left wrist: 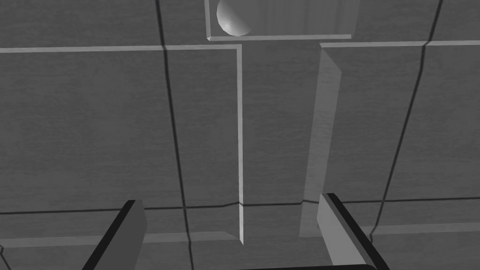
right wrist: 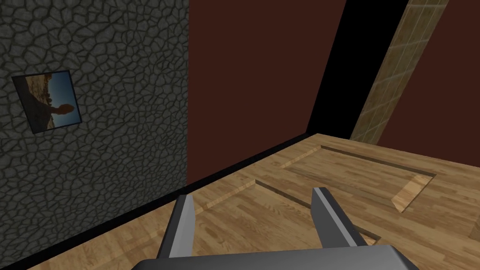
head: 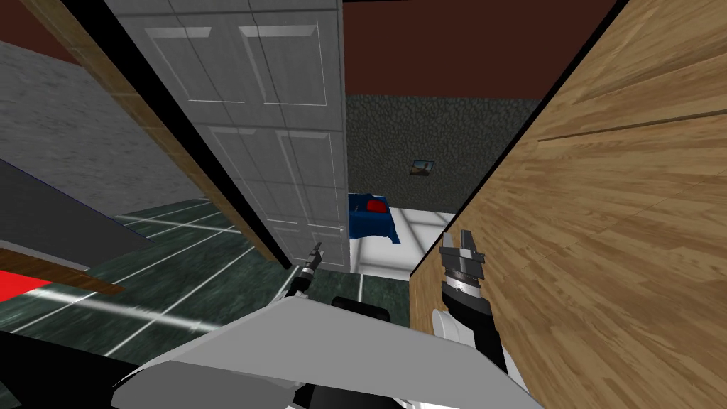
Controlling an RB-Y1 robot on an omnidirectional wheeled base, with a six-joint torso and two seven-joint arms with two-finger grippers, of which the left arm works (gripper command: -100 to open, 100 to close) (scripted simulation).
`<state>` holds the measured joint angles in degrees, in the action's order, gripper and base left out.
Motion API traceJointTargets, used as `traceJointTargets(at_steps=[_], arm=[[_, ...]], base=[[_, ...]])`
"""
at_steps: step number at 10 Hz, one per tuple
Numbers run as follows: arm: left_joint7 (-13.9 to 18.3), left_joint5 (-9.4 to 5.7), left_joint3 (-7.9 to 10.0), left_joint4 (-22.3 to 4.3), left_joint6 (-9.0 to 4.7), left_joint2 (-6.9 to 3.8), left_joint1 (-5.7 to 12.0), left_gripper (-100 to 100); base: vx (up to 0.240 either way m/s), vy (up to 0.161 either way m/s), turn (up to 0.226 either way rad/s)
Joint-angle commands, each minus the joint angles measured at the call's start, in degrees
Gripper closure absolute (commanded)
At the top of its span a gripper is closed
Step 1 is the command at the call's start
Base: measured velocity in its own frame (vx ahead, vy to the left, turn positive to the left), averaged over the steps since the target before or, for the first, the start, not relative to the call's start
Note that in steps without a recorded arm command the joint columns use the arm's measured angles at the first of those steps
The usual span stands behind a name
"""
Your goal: Pull the door open
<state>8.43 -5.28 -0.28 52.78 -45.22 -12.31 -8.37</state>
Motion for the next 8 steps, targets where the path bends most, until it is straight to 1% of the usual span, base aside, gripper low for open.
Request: traceJointTargets(at_steps=[1,2,3,4,5,8], arm=[[-0.2,-0.14,-0.06,-0.1,0.18,0.06,-0.04,-100],[-0.4,-0.21,-0.30,-0.1,0.39,0.19,-0.27,-100],[-0.5,0.03,-0.82,0.2,0.49,0.37,-0.68,-100],[-0.4,1.26,-2.14,1.0,0.33,0.81,-1.50,-100],[-0.3,1.49,-2.34,1.2,0.28,0.89,-1.60,-100],[-0.2,2.17,-2.90,1.7,0.20,1.16,-1.79,-100]], base=[[-0.093,0.205,-0.080],[-0.107,0.149,-0.246],[-0.076,0.071,-0.278],[0.070,-0.018,-0.239],[0.181,-0.087,-0.049],[0.198,-0.079,0.042]])
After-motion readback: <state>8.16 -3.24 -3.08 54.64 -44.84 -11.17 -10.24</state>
